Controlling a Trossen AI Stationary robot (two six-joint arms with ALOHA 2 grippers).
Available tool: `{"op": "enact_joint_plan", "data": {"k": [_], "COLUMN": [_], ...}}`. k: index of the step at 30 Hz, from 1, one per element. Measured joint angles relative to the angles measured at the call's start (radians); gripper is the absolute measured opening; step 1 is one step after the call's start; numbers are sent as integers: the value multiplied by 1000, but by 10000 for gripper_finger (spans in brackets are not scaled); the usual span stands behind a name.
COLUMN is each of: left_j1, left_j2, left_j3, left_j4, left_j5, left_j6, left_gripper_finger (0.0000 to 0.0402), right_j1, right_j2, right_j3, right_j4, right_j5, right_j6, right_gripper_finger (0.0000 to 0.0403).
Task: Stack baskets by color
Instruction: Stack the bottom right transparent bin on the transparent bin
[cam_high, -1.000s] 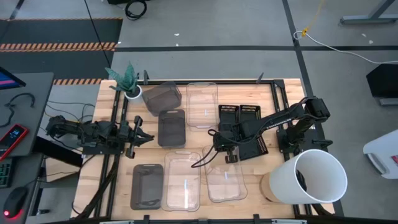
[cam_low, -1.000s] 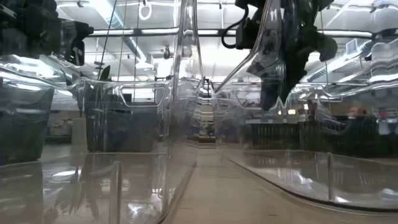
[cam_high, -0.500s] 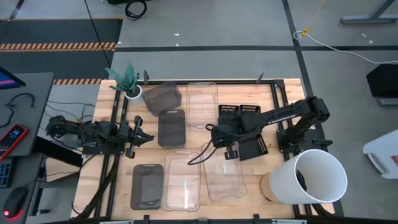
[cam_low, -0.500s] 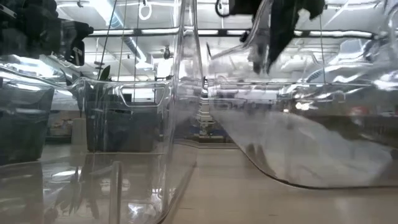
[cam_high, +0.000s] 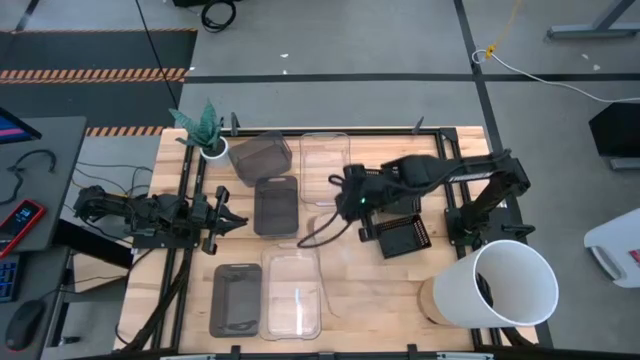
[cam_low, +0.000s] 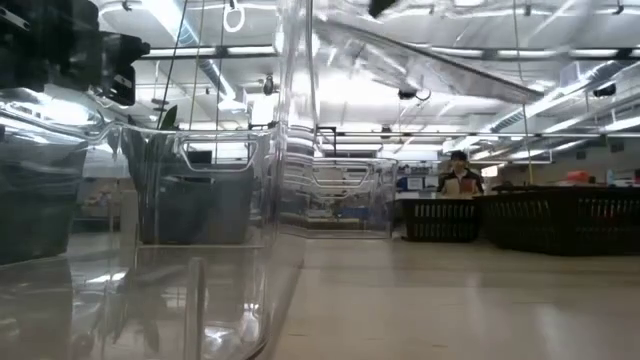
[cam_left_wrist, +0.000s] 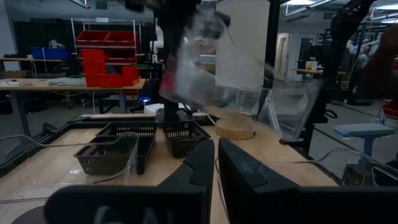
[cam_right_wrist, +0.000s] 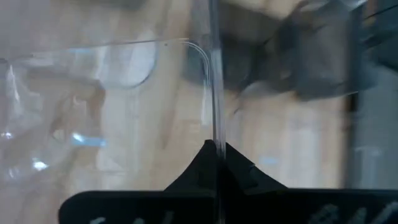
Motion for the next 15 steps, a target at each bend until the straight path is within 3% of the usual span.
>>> {"op": "enact_joint_plan", "data": {"k": [10,15], "left_j1": [0,0], "left_j2": [0,0], "left_j3": [0,0], "left_j4": [0,0], "left_j5": [0,0], "left_j6": [0,0], "left_gripper_finger": [29,26], "right_j1": [-168,-276], "right_j2": [0,-6], "right_j3": [68,67], "right_j4": [120,131], "right_j5": [188,196], "right_j6": [-139,-205], "right_gripper_finger": [0,0]}}
